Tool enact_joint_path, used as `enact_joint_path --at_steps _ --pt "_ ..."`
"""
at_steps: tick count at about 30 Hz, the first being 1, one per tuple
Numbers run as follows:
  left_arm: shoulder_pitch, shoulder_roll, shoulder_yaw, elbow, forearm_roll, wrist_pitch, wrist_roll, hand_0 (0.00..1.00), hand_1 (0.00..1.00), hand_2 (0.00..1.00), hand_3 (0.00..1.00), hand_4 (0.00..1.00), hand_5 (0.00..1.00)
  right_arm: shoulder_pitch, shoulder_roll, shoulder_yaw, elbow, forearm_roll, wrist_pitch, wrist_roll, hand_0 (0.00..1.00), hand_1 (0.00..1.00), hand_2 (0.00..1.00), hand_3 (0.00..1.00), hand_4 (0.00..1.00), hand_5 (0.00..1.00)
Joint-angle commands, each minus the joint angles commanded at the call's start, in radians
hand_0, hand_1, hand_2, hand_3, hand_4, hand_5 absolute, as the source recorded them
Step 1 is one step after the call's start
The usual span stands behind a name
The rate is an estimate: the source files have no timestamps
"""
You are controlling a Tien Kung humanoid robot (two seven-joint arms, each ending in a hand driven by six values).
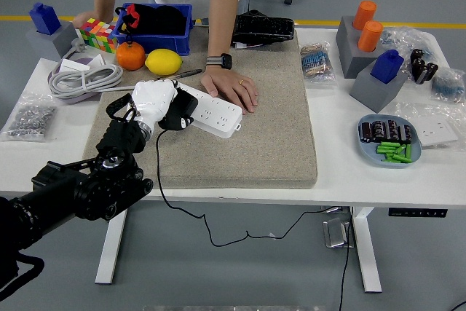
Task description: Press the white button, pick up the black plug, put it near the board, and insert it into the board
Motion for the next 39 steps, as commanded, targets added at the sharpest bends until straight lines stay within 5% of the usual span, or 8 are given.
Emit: enact_joint_path --at_steps 13,30,31,36,37,39 --pt "-0.002 0.000 -0.002 -0.004 0.008 -0.005 0.012 0.165 0.287 0.350 0.548 0.998 0.135 0.000 0.000 0.002 0.000 -0.001 0.001 0.000 0.739 0.613 0.578 0.588 0.643 0.343" --pt "-0.001 -0.002 -0.006 -0.002 0.004 -0.007 0.018 0.166 0.292 0.344 0.550 0.998 0.179 -0.001 0.001 0.004 0.000 -0.001 0.001 0.000 0.738 0.613 0.579 0.588 0.643 0.342" --pt "-0.001 -0.002 -0.006 -0.002 0.003 -0.008 0.020 0.199 0.352 0.357 0.569 0.998 0.326 -0.001 0.001 0.005 0.000 -0.002 0.001 0.000 0.738 0.613 0.578 0.588 0.643 0.342" --pt "-0.001 -0.003 -0.009 0.001 -0.009 -0.006 0.014 0.199 0.352 0.357 0.569 0.998 0.326 -0.001 0.001 0.005 0.000 -0.002 0.001 0.000 0.738 0.613 0.578 0.588 0.643 0.342" --pt "-0.001 -0.003 -0.010 0.001 -0.011 -0.006 0.013 0.284 0.502 0.494 0.635 0.998 0.533 -0.001 0.001 0.005 0.000 -0.002 0.001 0.000 0.738 0.613 0.578 0.588 0.643 0.342" --pt "0.000 -0.003 -0.011 0.003 -0.016 -0.006 0.014 0.284 0.502 0.494 0.635 0.998 0.533 -0.001 0.002 0.005 0.000 -0.002 0.002 0.000 0.738 0.613 0.578 0.588 0.643 0.342"
